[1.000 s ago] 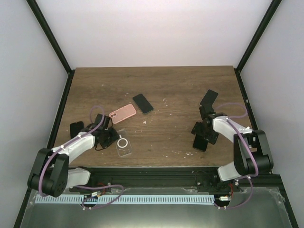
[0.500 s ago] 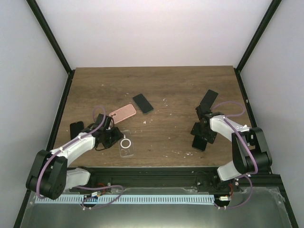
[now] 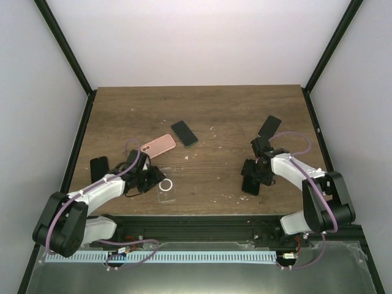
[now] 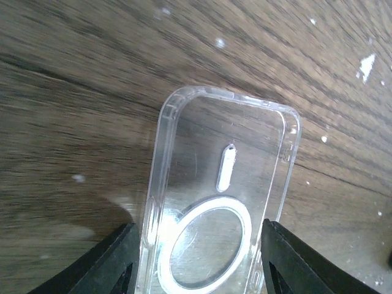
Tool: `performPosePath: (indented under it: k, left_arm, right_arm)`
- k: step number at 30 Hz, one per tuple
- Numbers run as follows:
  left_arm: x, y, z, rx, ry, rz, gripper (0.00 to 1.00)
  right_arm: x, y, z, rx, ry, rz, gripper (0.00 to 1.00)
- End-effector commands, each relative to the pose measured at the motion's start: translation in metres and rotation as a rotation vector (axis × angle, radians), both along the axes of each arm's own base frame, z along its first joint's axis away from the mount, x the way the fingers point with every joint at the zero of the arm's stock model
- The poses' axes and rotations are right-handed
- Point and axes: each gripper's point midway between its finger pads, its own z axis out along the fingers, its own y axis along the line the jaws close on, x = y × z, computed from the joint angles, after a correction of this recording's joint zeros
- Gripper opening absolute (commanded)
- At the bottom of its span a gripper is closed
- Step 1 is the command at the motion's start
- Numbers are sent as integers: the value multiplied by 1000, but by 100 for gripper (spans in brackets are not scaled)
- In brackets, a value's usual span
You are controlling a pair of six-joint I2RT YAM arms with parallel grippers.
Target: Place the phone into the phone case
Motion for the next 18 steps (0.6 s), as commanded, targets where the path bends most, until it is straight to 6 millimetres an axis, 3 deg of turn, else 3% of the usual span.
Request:
performPosePath:
  k: [1,11,15,18]
  left_arm:
    - [-8,-22,-5,-43,42,-37,56]
    - [-18,-73,10,-105,48,-136,56]
    - [-18,-68,18,-66,10,-150,61]
    - [-14,-57,30,-13,-41,-166,70]
  right_arm:
    - [-3,24,14,115,-44,75,71]
    - [-3,53,53,259,-167,138,69]
    - [-4,76,68,314,-197,182,69]
    - [-5,98,78,341,-213,235,69]
